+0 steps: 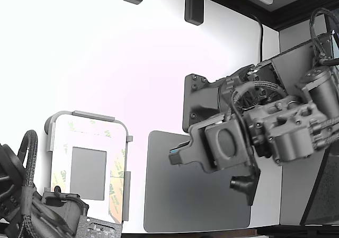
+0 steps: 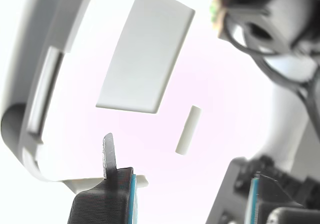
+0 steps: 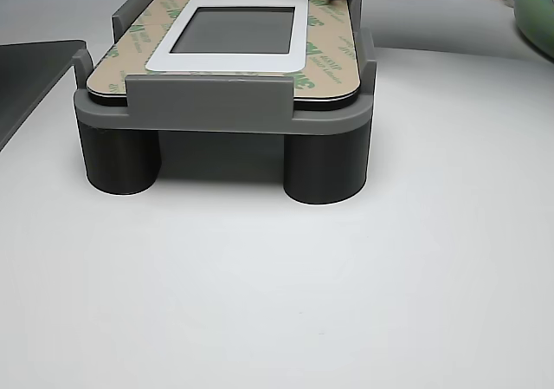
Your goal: Peel off protective film from adhesive tape.
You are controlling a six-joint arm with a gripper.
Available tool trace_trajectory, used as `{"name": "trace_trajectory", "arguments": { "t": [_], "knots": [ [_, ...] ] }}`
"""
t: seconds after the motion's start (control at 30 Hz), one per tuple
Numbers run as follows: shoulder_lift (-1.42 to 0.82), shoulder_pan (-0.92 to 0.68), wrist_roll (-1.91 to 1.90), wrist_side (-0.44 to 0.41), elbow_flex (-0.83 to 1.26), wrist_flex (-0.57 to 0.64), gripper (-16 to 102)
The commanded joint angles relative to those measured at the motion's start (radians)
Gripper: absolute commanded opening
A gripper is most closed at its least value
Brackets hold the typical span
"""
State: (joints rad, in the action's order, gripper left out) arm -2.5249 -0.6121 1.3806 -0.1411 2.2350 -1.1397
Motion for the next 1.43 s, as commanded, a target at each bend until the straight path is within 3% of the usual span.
{"name": "trace_trajectory", "arguments": {
  "t": [0.0, 0.03, 0.07, 0.17, 0.27, 0.4, 0.53, 0.83, 0.9, 0.93, 1.07, 1.4],
  "knots": [
    [-0.232, 0.049, -0.321, 0.077, 0.127, 0.1, 80],
    [-0.299, 0.063, -0.446, 0.08, 0.161, 0.132, 84],
    [-0.365, 0.098, -0.529, 0.109, 0.192, 0.144, 99],
    [-0.413, 0.268, -0.845, 0.216, 0.201, 0.16, 97],
    [-0.428, 0.391, -1.19, 0.173, 0.207, 0.175, 100],
    [-0.43, 0.641, -1.325, 0.351, 0.253, 0.196, 100],
    [-0.428, 0.756, -1.328, 0.399, 0.311, 0.198, 100],
    [-0.43, 0.831, -1.394, 0.337, 0.373, 0.172, 100],
    [-0.413, 0.833, -1.404, 0.313, 0.399, 0.176, 95],
    [-0.411, 0.833, -1.424, 0.287, 0.4, 0.184, 100],
    [-0.42, 0.83, -1.385, 0.336, 0.402, 0.179, 100],
    [-0.43, 0.83, -1.416, 0.291, 0.405, 0.178, 100]
  ]
}}
